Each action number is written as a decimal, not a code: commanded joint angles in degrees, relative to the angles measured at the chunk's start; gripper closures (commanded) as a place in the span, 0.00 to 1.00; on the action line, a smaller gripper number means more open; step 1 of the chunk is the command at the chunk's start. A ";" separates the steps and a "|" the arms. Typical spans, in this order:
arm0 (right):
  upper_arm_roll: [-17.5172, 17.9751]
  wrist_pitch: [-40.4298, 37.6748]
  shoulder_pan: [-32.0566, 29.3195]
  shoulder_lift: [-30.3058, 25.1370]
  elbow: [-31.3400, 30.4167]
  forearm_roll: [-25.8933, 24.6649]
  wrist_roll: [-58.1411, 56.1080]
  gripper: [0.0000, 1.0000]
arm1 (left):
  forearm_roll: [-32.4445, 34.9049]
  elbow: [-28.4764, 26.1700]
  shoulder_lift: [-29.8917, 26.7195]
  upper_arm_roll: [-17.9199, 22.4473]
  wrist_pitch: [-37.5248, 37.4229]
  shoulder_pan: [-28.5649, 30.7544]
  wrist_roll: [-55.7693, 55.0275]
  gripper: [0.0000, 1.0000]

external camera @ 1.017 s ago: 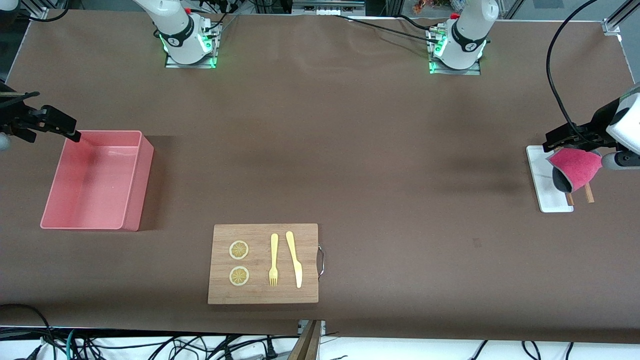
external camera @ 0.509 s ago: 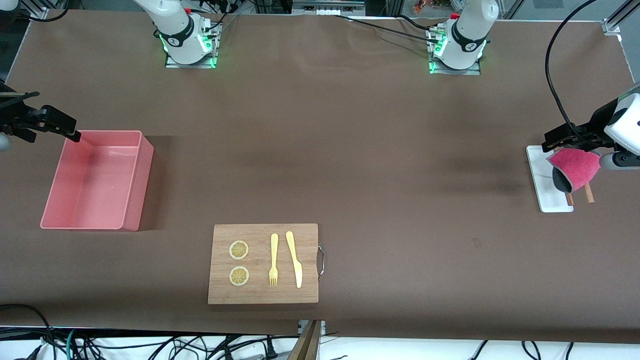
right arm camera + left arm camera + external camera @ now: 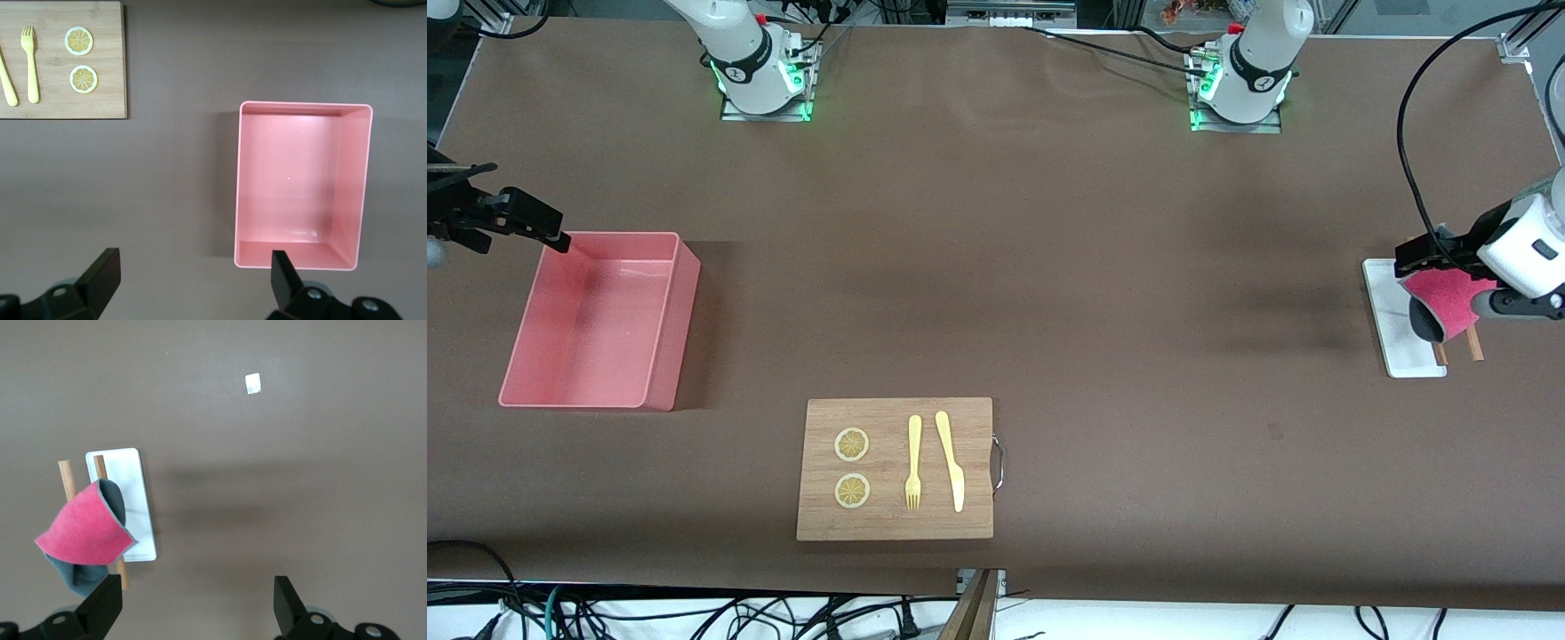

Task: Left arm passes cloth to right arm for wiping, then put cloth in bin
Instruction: 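Grasp the pink cloth with the left gripper and lift it off the stand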

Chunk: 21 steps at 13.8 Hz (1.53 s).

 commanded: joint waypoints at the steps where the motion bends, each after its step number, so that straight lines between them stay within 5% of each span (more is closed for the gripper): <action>1: 0.31 -0.22 -0.35 0.50 1.20 -0.32 0.47 0.00 | 1.88 1.57 2.93 0.39 -0.81 1.94 4.56 0.00; 11: 0.31 -0.22 -0.18 0.50 1.20 -0.32 0.56 0.00 | 5.74 1.40 15.05 0.30 2.25 13.64 21.24 0.00; 21: 0.40 -0.05 -0.09 0.50 1.20 -0.32 0.56 0.00 | 5.92 1.57 20.68 0.30 7.71 17.25 29.25 0.00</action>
